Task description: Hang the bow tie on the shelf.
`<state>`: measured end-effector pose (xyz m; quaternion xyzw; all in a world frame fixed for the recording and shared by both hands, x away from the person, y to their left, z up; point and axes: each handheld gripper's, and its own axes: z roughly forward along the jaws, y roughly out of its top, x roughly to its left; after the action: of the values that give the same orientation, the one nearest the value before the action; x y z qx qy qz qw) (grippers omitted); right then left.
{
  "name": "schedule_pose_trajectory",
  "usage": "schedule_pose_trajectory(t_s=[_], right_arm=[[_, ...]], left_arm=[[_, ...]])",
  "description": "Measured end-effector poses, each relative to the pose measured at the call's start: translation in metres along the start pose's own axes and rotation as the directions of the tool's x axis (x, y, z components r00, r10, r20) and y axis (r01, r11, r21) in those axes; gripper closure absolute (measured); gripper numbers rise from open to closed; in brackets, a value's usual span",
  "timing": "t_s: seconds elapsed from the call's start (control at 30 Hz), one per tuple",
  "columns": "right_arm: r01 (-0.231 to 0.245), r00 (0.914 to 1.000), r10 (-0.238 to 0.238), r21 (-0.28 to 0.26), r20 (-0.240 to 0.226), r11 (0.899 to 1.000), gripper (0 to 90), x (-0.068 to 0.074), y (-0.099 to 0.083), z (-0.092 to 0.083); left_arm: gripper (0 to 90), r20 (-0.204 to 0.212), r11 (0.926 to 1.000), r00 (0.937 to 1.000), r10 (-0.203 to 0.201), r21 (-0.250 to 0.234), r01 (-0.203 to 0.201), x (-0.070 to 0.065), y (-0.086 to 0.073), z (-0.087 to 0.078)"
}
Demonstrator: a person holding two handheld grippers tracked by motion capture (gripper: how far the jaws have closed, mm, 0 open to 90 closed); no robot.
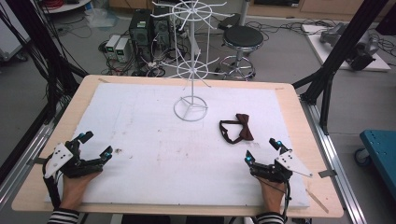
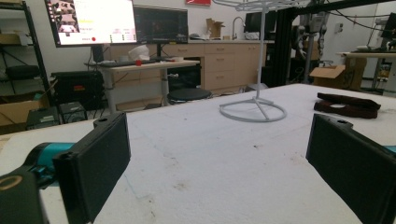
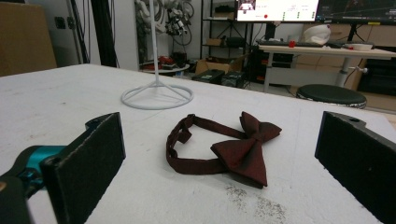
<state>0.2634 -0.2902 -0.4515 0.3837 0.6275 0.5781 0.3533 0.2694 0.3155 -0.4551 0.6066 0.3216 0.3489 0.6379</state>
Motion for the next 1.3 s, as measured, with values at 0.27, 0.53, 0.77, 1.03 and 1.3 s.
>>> schedule_pose_trajectory(t_s=[0.27, 0.53, 0.77, 1.03, 1.3], right_arm=[[0.008, 0.9999, -0.008, -0.007, 0.009, 1.0, 0.8, -0.001, 0.0, 0.0], [-0.018, 0.9998, 0.018, -0.01, 0.01, 1.0, 0.8, -0.001, 0.0, -0.001], [-0.021, 0.9997, 0.021, -0.007, 0.007, 1.0, 0.9, -0.002, 0.003, -0.002], [-0.021, 0.9995, 0.021, 0.006, 0.023, 1.0, 0.9, -0.007, 0.026, -0.003], [-0.025, 0.9995, 0.023, 0.085, 0.023, 0.996, 0.9, -0.015, 0.05, 0.008]], left_arm=[[6.8, 0.0, 1.0, 1.0, 0.001, 0.003, -0.001, 0.0, 0.0, 0.0], [6.8, 0.0, 1.0, 1.0, 0.004, 0.004, -0.004, 0.0, 0.0, 0.0], [6.8, 0.0, 1.0, 1.0, 0.003, 0.004, -0.003, 0.0, 0.0, 0.0], [6.8, 0.0, 1.0, 1.0, 0.003, 0.004, -0.003, 0.0, 0.0, 0.0], [6.8, -0.001, 1.0, 1.0, 0.001, 0.003, -0.001, 0.0, 0.0, 0.0]])
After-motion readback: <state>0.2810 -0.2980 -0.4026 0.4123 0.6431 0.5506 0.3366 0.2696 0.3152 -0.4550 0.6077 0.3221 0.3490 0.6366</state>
